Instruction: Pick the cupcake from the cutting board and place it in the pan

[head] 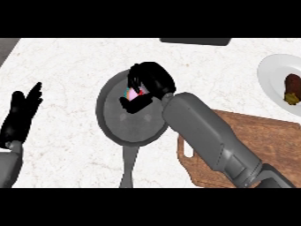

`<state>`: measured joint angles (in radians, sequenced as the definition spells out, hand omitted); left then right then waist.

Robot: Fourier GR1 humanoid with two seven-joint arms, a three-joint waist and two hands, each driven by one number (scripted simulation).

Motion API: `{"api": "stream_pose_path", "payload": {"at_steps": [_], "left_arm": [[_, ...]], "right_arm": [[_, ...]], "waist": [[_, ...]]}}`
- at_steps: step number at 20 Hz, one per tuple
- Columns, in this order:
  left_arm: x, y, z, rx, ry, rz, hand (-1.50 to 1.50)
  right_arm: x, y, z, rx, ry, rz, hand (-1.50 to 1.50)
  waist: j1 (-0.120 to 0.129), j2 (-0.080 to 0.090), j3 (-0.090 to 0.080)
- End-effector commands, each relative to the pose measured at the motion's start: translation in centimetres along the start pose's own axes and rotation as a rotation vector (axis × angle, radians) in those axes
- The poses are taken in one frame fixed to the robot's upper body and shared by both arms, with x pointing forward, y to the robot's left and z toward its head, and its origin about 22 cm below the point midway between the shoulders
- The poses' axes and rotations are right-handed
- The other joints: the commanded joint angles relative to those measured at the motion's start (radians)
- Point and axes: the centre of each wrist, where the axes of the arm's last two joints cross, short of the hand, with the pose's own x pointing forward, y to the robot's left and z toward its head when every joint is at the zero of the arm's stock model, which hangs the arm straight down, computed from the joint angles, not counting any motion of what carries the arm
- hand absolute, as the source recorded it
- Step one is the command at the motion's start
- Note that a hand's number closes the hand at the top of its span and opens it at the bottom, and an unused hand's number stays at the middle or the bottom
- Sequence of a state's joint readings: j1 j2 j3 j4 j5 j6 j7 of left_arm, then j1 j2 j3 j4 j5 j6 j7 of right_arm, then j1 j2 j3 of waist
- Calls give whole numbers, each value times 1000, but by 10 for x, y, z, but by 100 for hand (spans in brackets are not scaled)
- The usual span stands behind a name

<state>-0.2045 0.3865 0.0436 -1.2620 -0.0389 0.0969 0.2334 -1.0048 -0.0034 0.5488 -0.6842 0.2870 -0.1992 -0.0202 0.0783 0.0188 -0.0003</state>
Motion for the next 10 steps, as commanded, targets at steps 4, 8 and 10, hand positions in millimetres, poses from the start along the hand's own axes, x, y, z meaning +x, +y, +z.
{"api": "stream_pose_path", "payload": {"at_steps": [4, 8, 10], "left_arm": [[16, -9, -7, -33, -28, -5, 0], [14, -24, -3, -65, -50, -8, 0], [21, -11, -7, -38, -55, -21, 0]], "right_arm": [[-13, 19, 5, 46, 79, -158, -150], [-20, 30, 11, 40, 74, -182, -150], [-13, 32, 10, 58, 43, -197, -150]], "waist": [[49, 11, 0], [74, 17, 1], [65, 13, 1]]}}
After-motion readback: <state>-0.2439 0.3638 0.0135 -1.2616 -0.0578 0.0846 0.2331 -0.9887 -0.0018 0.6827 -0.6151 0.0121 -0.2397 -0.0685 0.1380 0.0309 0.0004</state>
